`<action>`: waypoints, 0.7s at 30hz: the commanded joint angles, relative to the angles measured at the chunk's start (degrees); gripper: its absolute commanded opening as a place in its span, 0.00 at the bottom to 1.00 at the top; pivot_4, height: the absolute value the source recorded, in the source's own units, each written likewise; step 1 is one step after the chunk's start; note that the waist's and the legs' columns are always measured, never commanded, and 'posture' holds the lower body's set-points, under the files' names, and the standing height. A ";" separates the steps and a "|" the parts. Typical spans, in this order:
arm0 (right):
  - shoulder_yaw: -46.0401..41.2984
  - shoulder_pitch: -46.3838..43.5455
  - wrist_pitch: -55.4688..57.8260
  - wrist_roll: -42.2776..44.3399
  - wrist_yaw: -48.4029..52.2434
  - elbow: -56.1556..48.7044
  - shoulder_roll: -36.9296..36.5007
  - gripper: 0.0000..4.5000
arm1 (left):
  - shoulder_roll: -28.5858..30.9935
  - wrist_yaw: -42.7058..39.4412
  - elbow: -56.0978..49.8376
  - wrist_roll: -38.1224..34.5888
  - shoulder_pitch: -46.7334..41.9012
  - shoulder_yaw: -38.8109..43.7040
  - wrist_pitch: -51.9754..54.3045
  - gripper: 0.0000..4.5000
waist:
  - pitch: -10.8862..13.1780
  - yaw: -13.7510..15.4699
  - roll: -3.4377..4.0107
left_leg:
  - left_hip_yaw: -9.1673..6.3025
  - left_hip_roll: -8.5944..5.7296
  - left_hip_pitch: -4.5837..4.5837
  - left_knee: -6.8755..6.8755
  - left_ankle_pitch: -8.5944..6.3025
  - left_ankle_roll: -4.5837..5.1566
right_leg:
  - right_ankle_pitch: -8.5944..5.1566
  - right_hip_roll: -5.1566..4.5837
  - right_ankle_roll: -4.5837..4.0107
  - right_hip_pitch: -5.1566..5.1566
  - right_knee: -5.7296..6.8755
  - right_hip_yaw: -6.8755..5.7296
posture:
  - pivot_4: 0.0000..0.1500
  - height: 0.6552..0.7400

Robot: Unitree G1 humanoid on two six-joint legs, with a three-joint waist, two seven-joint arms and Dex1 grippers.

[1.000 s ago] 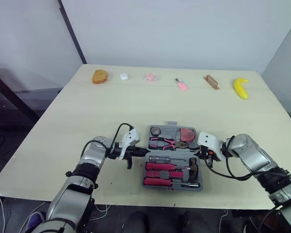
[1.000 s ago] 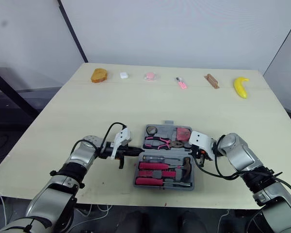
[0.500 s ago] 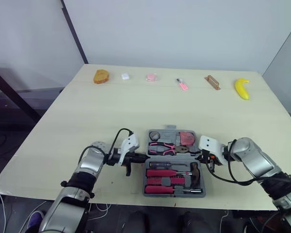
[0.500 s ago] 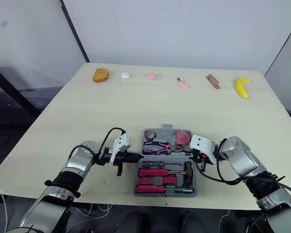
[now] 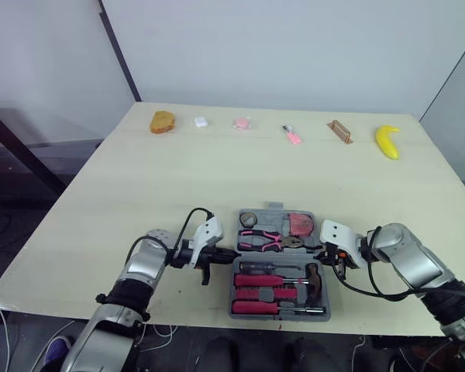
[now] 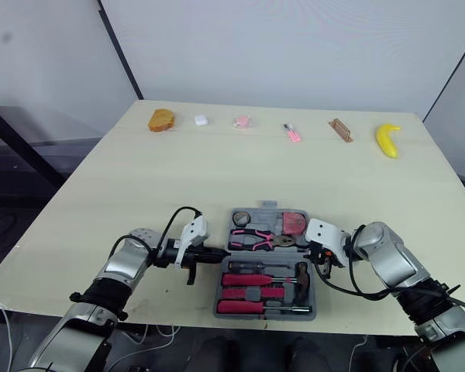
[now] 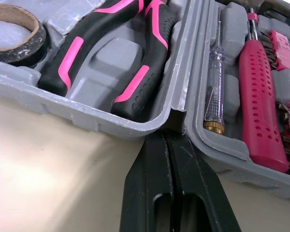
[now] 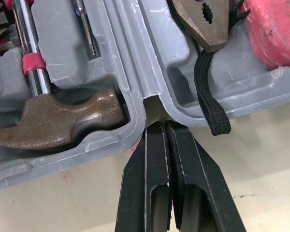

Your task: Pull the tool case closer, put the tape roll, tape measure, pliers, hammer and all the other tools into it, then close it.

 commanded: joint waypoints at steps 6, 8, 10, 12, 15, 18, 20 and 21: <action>-0.11 1.05 1.04 1.41 1.22 -2.76 -0.51 0.02 | 0.41 -0.43 -2.38 -0.59 1.68 -1.39 1.10 0.00 | 0.00 -0.01 0.00 | -0.01 0.00 0.00 0.00 0.00 0.00 | 0.00 0.00 0.00 0.00 0.00 0.00 | 1.00 1.00; -0.06 1.12 1.35 1.53 1.34 -3.01 -0.58 0.02 | 0.44 -0.28 -2.03 -0.55 1.59 -1.34 1.01 0.00 | 0.00 -0.01 0.00 | -0.01 0.00 0.00 0.00 0.00 0.00 | 0.00 0.00 0.00 0.00 0.00 0.00 | 1.00 1.00; -0.02 1.18 1.75 1.73 1.40 -3.35 -0.56 0.02 | 0.50 -0.18 -1.62 -0.52 1.41 -1.24 0.94 0.00 | 0.00 -0.01 0.00 | -0.01 0.00 0.00 0.00 0.00 0.00 | 0.00 0.00 0.00 0.00 0.00 0.00 | 1.00 1.00; 0.09 1.19 2.31 2.08 1.50 -3.85 -0.40 0.02 | 0.67 0.13 -0.51 -0.36 0.95 -0.90 0.49 0.00 | 0.00 -0.02 0.00 | -0.01 0.00 0.00 0.00 0.00 0.00 | 0.00 0.00 0.00 0.00 0.00 -0.01 | 1.00 1.00; 0.21 1.20 2.60 2.33 1.63 -4.10 -0.55 0.02 | 0.86 0.27 0.11 -0.31 0.89 -0.73 0.06 0.00 | 0.00 -0.03 0.00 | -0.01 0.00 0.01 0.00 0.00 0.00 | 0.00 0.01 0.00 0.00 0.01 -0.01 | 1.00 1.00; 0.26 1.25 3.00 2.49 1.80 -4.43 -0.75 0.02 | 0.98 0.26 0.11 -0.32 1.28 -0.78 -0.29 0.00 | 0.00 -0.04 0.00 | -0.02 0.00 0.01 0.00 0.00 0.00 | 0.00 0.01 0.00 0.00 0.01 -0.01 | 1.00 1.00; 0.30 1.39 3.20 2.54 1.89 -4.66 -0.87 0.02 | 1.01 0.27 -0.18 -0.43 1.70 -0.79 -0.32 0.00 | 0.00 -0.05 0.00 | -0.02 0.00 0.01 0.00 0.00 0.00 | 0.00 0.01 0.00 0.00 0.02 -0.01 | 1.00 1.00; 0.31 1.43 3.22 2.53 1.95 -4.69 -0.92 0.02 | 1.01 0.29 -0.28 -0.47 1.87 -0.79 -0.34 0.00 | 0.00 -0.05 0.00 | -0.01 0.00 0.02 0.00 0.00 0.00 | 0.00 0.01 0.00 0.00 0.02 0.00 | 1.00 1.00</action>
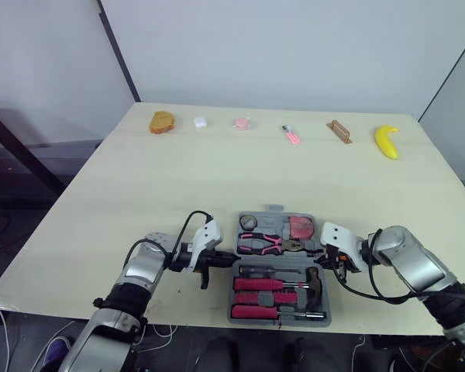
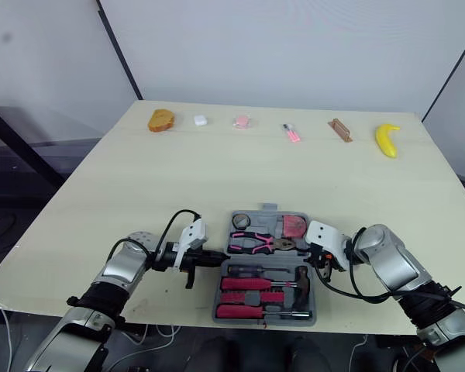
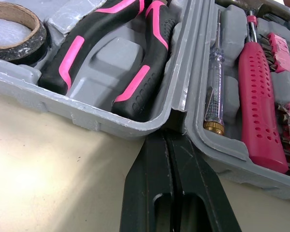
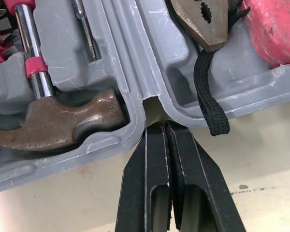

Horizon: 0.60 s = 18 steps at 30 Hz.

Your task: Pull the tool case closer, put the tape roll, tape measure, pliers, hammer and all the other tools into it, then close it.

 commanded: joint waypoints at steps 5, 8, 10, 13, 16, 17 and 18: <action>0.32 0.52 0.22 1.19 1.42 -2.21 -0.51 0.02 | 0.53 0.53 -0.29 -0.09 1.60 -0.83 0.12 0.00 | 0.00 0.00 0.00 | 0.00 0.00 0.00 0.00 0.00 0.00 | 0.00 0.00 0.00 0.00 0.00 0.00 | 1.00 1.00; 0.36 0.42 0.09 1.08 1.51 -1.91 -0.61 0.02 | 0.69 0.71 -1.08 -0.38 1.90 -0.97 0.54 0.00 | 0.00 0.00 0.00 | 0.00 0.00 0.00 0.00 0.00 0.00 | 0.00 0.00 0.00 0.00 0.00 0.00 | 1.00 1.00; 0.37 0.39 0.05 0.99 1.48 -1.81 -0.65 0.02 | 0.93 0.82 -2.48 -0.69 2.34 -1.03 1.39 0.00 | 0.00 0.00 0.00 | 0.00 0.00 0.00 0.00 0.00 0.00 | 0.00 0.00 0.00 0.00 0.00 0.00 | 1.00 1.00; 0.33 0.29 -0.14 0.89 1.54 -1.49 -0.83 0.02 | 1.25 1.02 -4.92 -1.04 2.88 -1.14 3.03 0.00 | 0.00 -0.03 0.00 | 0.00 0.00 0.00 0.00 0.00 0.00 | 0.00 0.00 0.00 0.00 0.00 0.00 | 1.00 1.00; 0.27 0.16 -0.27 0.90 1.62 -1.18 -0.94 0.02 | 1.41 1.20 -6.46 -1.17 3.13 -1.26 4.35 0.00 | 0.00 -0.05 0.00 | 0.00 0.00 0.00 0.00 0.00 0.00 | 0.00 0.00 0.00 0.00 0.00 0.01 | 1.00 1.00; 0.21 0.13 -0.29 0.93 1.63 -1.08 -0.95 0.02 | 1.45 1.25 -7.16 -1.27 3.23 -1.30 4.95 0.00 | 0.00 -0.04 0.00 | 0.00 0.00 0.00 0.00 0.00 0.00 | 0.00 0.00 0.00 0.00 0.00 0.01 | 1.00 1.00; 0.22 0.16 -0.29 0.93 1.67 -1.11 -1.01 0.02 | 1.49 1.32 -7.76 -1.36 3.32 -1.32 5.48 0.00 | 0.00 -0.04 0.00 | 0.00 0.00 0.00 0.00 0.00 0.00 | 0.00 0.00 0.00 0.00 0.00 0.01 | 1.00 1.00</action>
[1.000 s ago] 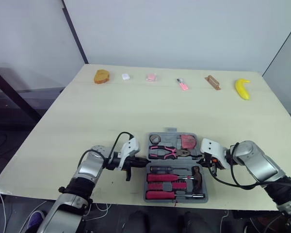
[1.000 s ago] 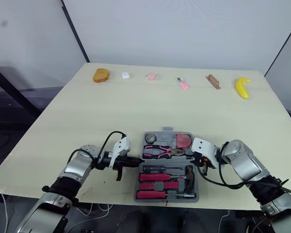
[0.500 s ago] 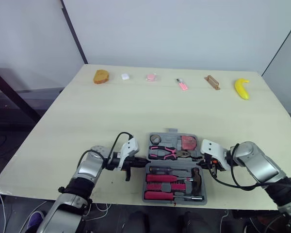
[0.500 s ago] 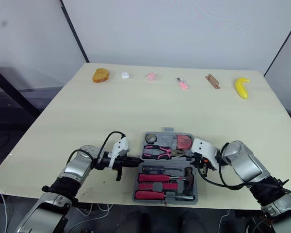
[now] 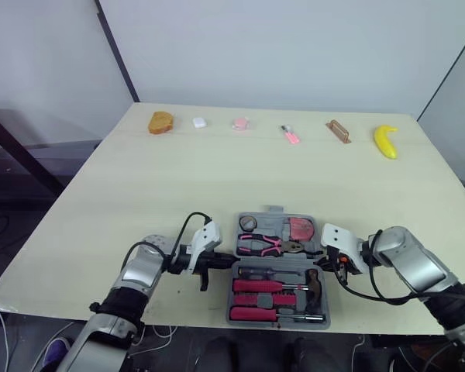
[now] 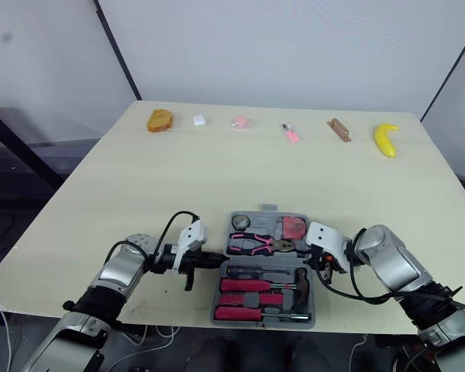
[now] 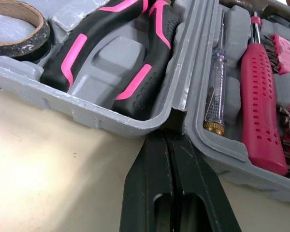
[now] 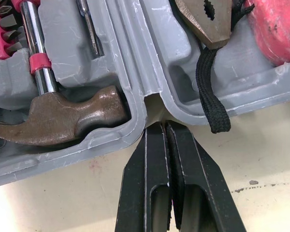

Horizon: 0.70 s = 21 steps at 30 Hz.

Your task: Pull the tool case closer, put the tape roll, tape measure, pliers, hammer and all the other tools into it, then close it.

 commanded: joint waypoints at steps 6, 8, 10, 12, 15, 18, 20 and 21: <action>0.18 0.35 -0.15 0.84 0.84 -1.47 -0.41 0.02 | 0.82 0.03 -3.99 -0.57 0.99 -1.22 3.16 0.00 | 0.00 0.03 0.00 | 0.00 0.00 0.00 0.00 0.00 0.00 | 0.00 0.00 0.00 0.00 0.00 0.00 | 1.00 1.00; 0.15 0.29 -0.26 0.82 0.80 -1.35 -0.37 0.02 | 0.96 0.19 -3.91 -0.54 0.89 -1.12 3.29 0.00 | 0.00 0.02 0.00 | 0.01 0.00 0.00 0.00 0.00 0.00 | 0.00 0.00 0.00 0.00 0.00 0.00 | 1.00 1.00; -0.09 0.28 -0.61 0.75 0.46 -1.28 -0.28 0.02 | 1.13 0.46 -3.69 -0.53 0.86 -0.79 2.97 0.00 | 0.00 0.02 0.00 | 0.00 0.00 0.00 0.00 0.00 0.00 | 0.00 0.00 0.00 0.00 0.00 0.00 | 1.00 1.00; -0.84 0.31 -0.90 0.80 -0.42 -1.14 0.00 0.02 | 1.16 0.80 -3.39 -1.03 0.91 0.06 2.51 0.00 | 0.00 0.02 0.00 | 0.00 0.00 0.00 0.00 0.00 0.00 | 0.00 0.00 0.00 0.00 0.00 0.00 | 1.00 1.00; -3.12 0.96 -2.15 1.57 -1.57 -1.04 -0.43 0.02 | 1.52 1.34 -2.73 -3.07 1.64 3.00 0.65 0.00 | 0.00 0.00 0.00 | 0.00 0.00 0.00 0.00 0.00 0.00 | 0.00 0.00 0.00 0.00 0.00 0.00 | 1.00 1.00; -9.44 3.89 -5.03 5.66 -2.00 -1.59 -1.23 0.02 | 2.28 0.86 -1.83 -8.41 3.40 8.91 0.03 0.00 | 0.00 0.02 0.00 | -0.01 0.01 0.00 0.00 0.00 0.00 | 0.00 -0.01 0.00 0.00 0.00 0.00 | 1.00 1.00; -15.48 7.93 -8.90 8.84 -1.65 -1.74 -2.75 0.07 | 3.47 -0.54 -1.54 -12.52 5.32 13.11 1.08 0.00 | 0.00 0.06 -0.01 | -0.01 0.01 -0.01 0.00 0.00 0.00 | 0.00 -0.03 0.00 0.00 0.00 -0.01 | 1.00 1.00; -18.32 10.20 -9.86 10.39 -1.40 -1.81 -3.50 0.13 | 4.08 -1.71 -2.07 -14.26 6.56 14.61 1.42 0.00 | 0.00 0.16 -0.01 | -0.01 0.01 -0.01 0.00 0.00 0.00 | 0.00 -0.03 0.00 0.00 0.00 -0.02 | 1.00 1.00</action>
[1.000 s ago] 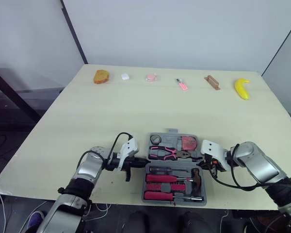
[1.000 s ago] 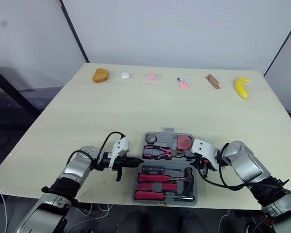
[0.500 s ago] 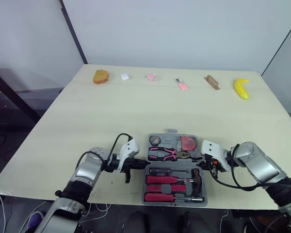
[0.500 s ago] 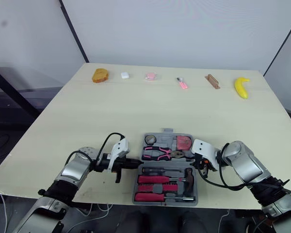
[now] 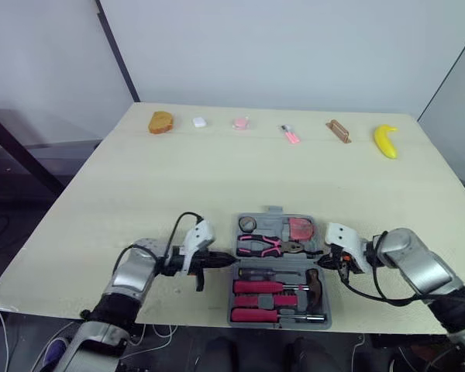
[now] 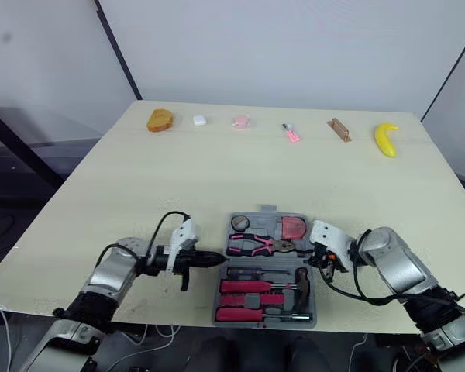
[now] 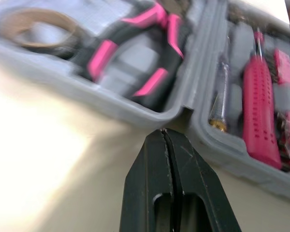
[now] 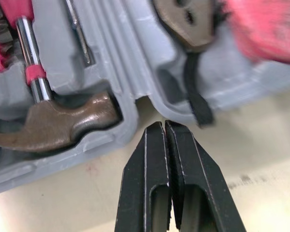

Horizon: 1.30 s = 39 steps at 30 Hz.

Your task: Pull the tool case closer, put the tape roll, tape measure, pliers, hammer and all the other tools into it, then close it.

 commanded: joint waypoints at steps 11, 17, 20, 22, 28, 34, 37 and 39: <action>-38.60 32.35 -15.18 15.34 7.30 0.62 -9.09 1.00 | 8.53 -6.20 -1.65 -13.00 16.20 17.69 -1.80 0.99 | -0.01 0.00 0.00 | -0.04 0.00 0.09 -0.03 -0.01 0.01 | -0.01 -0.04 0.01 0.08 -0.01 -0.03 | 1.00 1.00; -44.16 39.14 -10.44 19.74 5.72 -4.48 -8.29 1.00 | 7.80 -6.82 -3.65 -14.92 18.09 19.53 -3.85 0.99 | -0.02 -0.21 0.00 | -0.20 0.03 0.20 -0.04 -0.01 0.00 | -0.01 -0.05 0.01 0.12 -0.03 0.03 | 1.00 1.00; -42.77 38.29 -4.58 22.45 2.02 -9.72 -7.13 1.00 | 6.86 -7.29 -6.17 -16.01 17.60 18.35 -3.41 0.99 | -0.02 -0.26 0.00 | -0.21 0.05 0.22 -0.02 0.00 0.00 | 0.00 -0.06 0.00 0.12 0.00 0.09 | 1.00 1.00; -40.49 34.88 1.35 24.82 -2.23 -13.15 -6.14 1.00 | 6.30 -8.07 -7.43 -15.25 16.79 16.14 -3.95 0.99 | -0.02 -0.26 0.01 | -0.22 0.05 0.21 -0.02 0.00 0.00 | 0.01 -0.05 0.00 0.11 0.00 0.10 | 1.00 1.00; -29.04 22.55 14.08 25.31 -10.05 -17.04 -6.39 1.00 | 4.52 -8.87 -14.82 -14.89 13.43 7.90 -0.19 0.63 | -0.02 -0.04 0.01 | -0.26 0.01 0.15 -0.01 0.00 0.00 | 0.01 -0.03 0.00 0.10 0.00 0.11 | 1.00 1.00; -15.68 -0.68 26.58 26.61 -11.31 -5.13 -1.00 1.00 | 1.69 -9.50 -14.60 -11.35 9.32 -0.30 -1.97 0.01 | 0.00 -0.43 0.05 | -0.19 0.01 0.17 0.01 0.00 0.01 | 0.04 0.07 -0.01 0.06 0.01 0.25 | 1.00 1.00; -10.61 -8.03 28.12 24.70 -10.59 0.68 1.37 1.00 | 0.36 -10.07 -11.18 -8.80 8.14 -3.08 -5.05 0.01 | 0.00 -0.22 0.06 | -0.14 0.00 0.11 0.00 0.00 0.01 | 0.04 0.09 -0.02 0.04 0.03 0.20 | 1.00 1.00; -7.73 -11.52 29.19 23.63 -10.13 4.55 2.41 1.00 | -0.42 -10.44 -8.54 -7.10 7.52 -4.66 -7.41 0.01 | 0.00 0.18 0.07 | -0.07 0.00 0.06 -0.01 0.00 0.01 | 0.04 0.08 -0.02 0.02 0.01 0.11 | 1.00 1.00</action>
